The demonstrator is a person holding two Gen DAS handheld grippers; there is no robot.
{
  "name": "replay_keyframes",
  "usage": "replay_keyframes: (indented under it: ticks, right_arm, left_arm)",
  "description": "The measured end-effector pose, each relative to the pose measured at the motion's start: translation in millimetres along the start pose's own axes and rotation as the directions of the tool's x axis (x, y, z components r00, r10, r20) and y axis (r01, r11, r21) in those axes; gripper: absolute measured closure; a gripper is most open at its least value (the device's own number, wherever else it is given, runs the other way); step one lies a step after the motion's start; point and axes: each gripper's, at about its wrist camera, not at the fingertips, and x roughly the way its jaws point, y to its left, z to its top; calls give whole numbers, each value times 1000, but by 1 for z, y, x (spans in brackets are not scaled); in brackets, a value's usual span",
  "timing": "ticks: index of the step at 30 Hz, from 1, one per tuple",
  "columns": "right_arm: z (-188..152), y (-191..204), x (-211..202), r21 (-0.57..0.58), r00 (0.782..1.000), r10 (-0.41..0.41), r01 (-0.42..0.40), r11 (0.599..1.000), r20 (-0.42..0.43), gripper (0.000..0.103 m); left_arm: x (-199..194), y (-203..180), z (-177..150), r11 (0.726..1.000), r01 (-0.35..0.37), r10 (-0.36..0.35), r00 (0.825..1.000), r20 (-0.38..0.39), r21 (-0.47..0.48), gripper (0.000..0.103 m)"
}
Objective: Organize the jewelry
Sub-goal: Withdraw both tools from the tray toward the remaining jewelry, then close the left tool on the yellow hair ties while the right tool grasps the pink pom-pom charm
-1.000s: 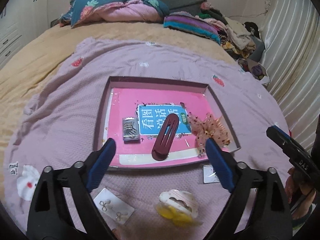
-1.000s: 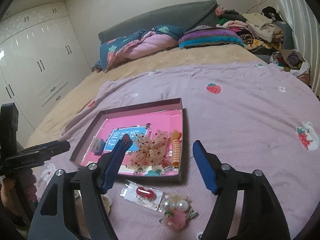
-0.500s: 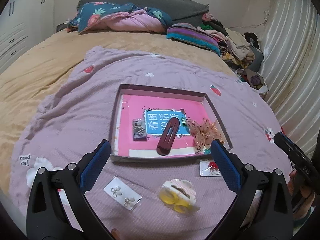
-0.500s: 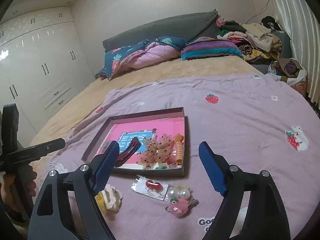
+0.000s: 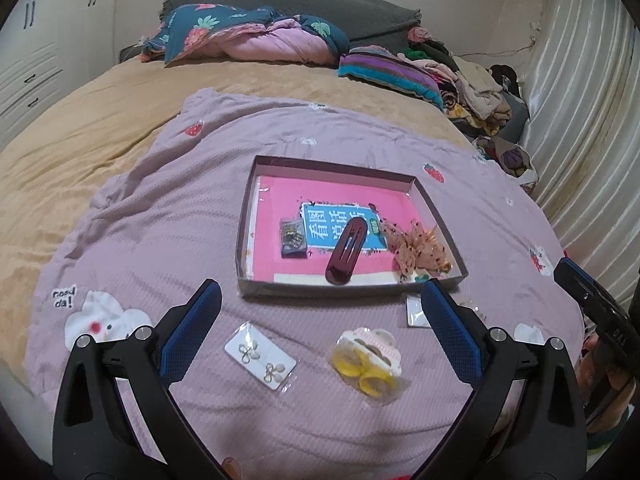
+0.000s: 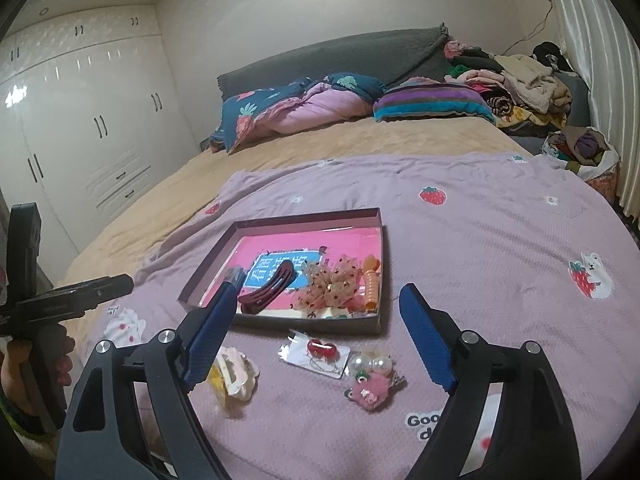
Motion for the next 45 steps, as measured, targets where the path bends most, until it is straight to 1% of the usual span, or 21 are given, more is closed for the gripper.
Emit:
replay_keyframes:
  ticks: [10,27,35,39,45]
  right_arm:
    - [-15,5,-6,-21,1000,-5,4,1000,-25,21]
    - [-48,-6,-9,-32,994,-51,48,998,-96,21]
    - [-60,-12,-5,-29,990,-65,62,998,-129,21]
    - [-64,-16,-2,-22,987,-72,70,997,-141,21]
    - [-70,-24,7,-12,983,-86,86,996,-162,21]
  left_arm:
    - [-4,1,-19,1000,-7,7,1000,-16,16,10]
    - [5,-7,-46,998,-10,14,998,-60,62,10]
    - [18,-12,-64,997,4,6,993,-115,81,10]
    - [30,-22,-80,993,25,-6,986,-165,112,10]
    - [48,-38,-96,985,52,-18,979,-204,163,10]
